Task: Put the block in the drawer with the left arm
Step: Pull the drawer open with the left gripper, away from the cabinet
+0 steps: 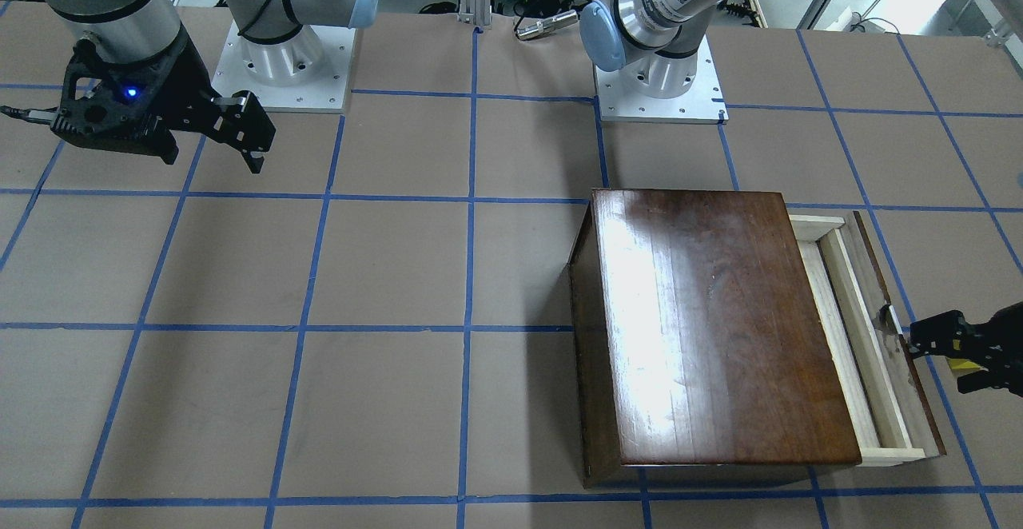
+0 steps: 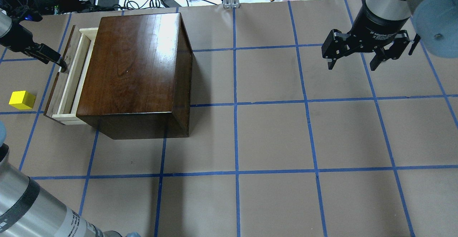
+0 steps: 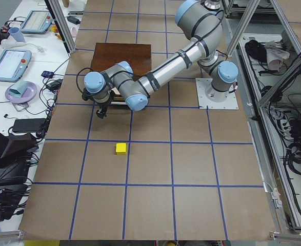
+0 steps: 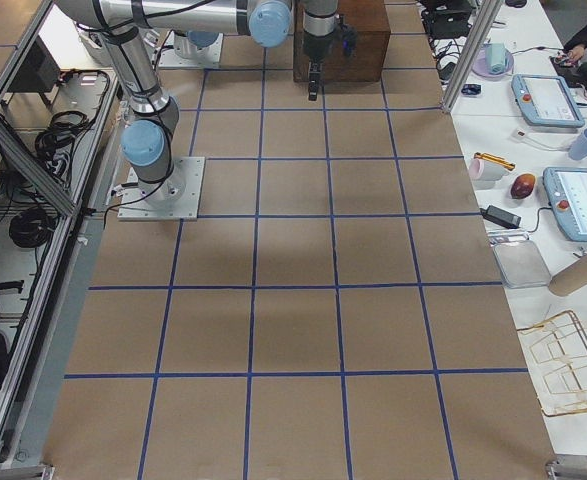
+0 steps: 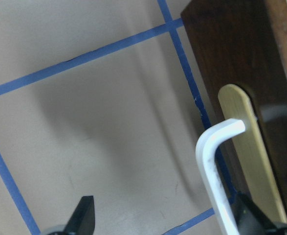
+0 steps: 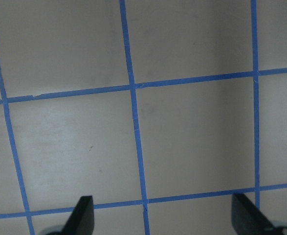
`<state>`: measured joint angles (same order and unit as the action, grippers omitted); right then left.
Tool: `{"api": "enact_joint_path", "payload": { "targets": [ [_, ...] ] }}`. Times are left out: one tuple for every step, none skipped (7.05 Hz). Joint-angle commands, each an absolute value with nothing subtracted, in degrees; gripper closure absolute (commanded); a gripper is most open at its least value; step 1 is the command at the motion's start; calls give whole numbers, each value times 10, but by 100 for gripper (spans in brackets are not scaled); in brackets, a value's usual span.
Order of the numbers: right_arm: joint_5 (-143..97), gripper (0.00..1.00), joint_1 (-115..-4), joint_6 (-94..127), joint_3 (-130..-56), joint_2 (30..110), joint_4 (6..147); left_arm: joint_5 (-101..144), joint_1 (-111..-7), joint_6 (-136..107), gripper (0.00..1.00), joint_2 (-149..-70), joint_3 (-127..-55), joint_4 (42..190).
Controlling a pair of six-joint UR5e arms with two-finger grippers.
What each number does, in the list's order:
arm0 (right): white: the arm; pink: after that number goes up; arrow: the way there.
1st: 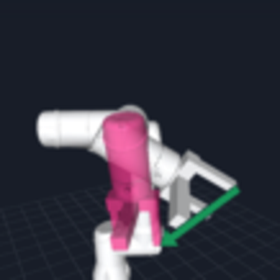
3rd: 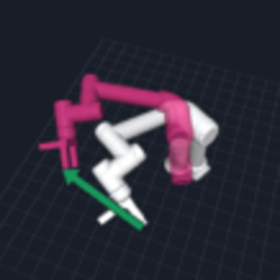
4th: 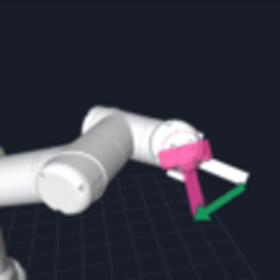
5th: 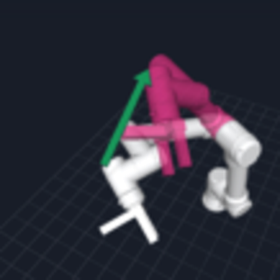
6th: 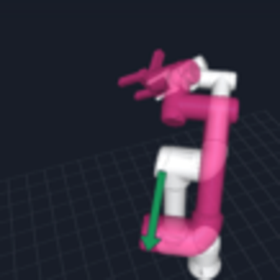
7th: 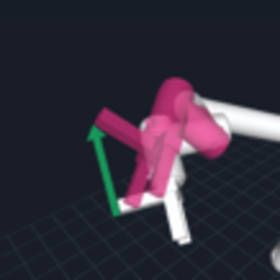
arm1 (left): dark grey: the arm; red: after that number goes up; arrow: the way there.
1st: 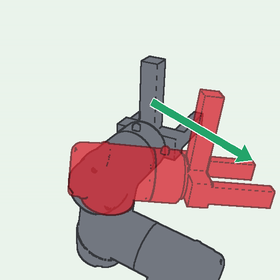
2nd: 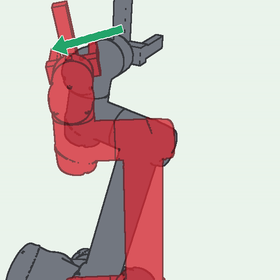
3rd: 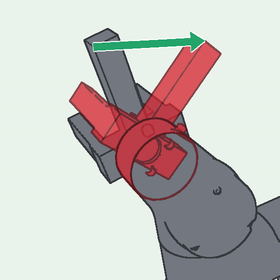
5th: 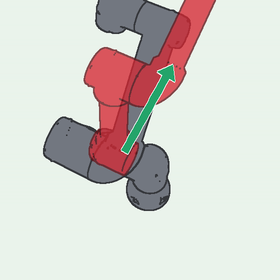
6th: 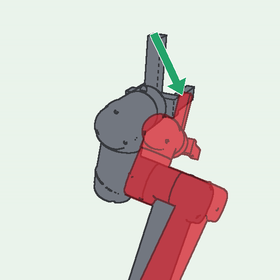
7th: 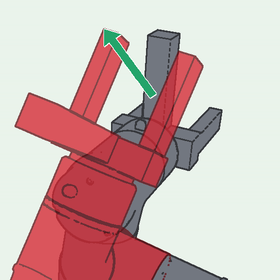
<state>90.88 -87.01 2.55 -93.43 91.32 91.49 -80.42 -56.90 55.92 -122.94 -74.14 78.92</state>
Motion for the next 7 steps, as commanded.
{"api": "enact_joint_path", "payload": {
  "targets": [
    [909, 0, -870, 25, -934, 913, 915, -809, -563, 570, 2, -1235, -736, 789],
    [909, 0, -870, 25, -934, 913, 915, -809, -563, 570, 2, -1237, -730, 789],
    [909, 0, -870, 25, -934, 913, 915, -815, -562, 581, 2, -1239, -728, 789],
    [909, 0, -870, 25, -934, 913, 915, -816, -562, 582, 2, -1241, -721, 789],
    [909, 0, -870, 25, -934, 913, 915, -817, -562, 582, 2, -1242, -718, 790],
    [909, 0, -870, 25, -934, 913, 915, -818, -562, 579, 2, -1235, -718, 792],
    [909, 0, -870, 25, -934, 913, 915, -821, -560, 575, 1, -1224, -716, 805]
  ]
}}
